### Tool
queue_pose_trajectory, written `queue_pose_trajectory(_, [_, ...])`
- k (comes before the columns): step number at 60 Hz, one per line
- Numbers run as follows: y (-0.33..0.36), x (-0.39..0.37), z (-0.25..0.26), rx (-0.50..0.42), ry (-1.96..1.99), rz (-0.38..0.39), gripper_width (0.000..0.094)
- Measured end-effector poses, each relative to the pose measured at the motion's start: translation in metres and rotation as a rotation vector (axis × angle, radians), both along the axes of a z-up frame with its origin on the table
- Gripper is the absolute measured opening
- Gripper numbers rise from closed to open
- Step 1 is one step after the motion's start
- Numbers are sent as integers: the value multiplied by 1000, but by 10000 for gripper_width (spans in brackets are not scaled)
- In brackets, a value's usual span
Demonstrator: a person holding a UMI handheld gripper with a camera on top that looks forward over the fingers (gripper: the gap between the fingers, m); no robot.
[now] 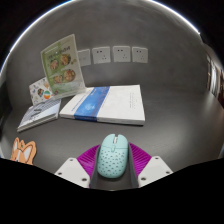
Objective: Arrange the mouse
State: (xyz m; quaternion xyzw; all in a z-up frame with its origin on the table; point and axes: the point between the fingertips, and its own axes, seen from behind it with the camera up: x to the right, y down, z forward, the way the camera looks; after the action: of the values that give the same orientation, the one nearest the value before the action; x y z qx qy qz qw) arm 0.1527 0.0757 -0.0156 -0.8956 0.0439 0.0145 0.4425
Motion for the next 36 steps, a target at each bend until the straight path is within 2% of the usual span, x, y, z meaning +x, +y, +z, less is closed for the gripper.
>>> queue_pose_trajectory(6, [-3,4,4,8,-26,-24,450])
queue_pose_trajectory(9, [-6,7,16,42,-71,-42,450])
queue_pose_trajectory(20, [-35,-53,145,229,-88,-114,448])
queue_pose_trajectory(25, [-50,-122,196,315,-70,-78,447])
queue_pose_trajectory(29, [-65,-188,209,347,-48,-43,445])
queue_pose_trajectory(33, [-75,-258,184,314,-30,0,445])
queue_pose_trajectory(36, [-80,-299,159,255,-39,35,445])
